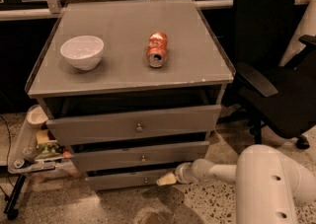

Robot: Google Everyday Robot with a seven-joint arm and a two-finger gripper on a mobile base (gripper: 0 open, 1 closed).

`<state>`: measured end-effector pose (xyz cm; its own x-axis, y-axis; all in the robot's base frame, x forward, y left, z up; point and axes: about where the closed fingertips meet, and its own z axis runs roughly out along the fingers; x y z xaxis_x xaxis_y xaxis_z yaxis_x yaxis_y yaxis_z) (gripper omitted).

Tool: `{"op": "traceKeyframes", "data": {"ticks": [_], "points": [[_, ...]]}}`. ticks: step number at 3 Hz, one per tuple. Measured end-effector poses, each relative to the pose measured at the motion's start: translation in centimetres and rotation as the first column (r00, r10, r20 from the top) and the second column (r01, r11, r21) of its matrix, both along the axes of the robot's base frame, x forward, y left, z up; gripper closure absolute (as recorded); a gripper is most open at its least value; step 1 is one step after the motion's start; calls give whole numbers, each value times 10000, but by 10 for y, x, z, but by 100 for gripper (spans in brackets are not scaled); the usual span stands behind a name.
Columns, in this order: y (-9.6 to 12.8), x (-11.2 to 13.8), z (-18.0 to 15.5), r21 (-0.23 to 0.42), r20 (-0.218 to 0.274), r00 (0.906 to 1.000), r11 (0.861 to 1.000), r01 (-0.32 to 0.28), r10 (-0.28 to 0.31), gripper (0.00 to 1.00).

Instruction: Open bottom drawer

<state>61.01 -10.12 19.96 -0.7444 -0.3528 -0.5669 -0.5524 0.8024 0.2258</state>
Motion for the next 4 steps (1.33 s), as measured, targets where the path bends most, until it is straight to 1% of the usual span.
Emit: {"op": "traceKeyframes", "data": {"ticks": [2,3,4], "points": [[3,-7,-7,19,-180,9997,9998,-193,194,0],[3,-16,-7,31,-359,9990,9996,-276,277,0],[3,-16,-3,31,-361,9990,9996,-276,277,0]]}}
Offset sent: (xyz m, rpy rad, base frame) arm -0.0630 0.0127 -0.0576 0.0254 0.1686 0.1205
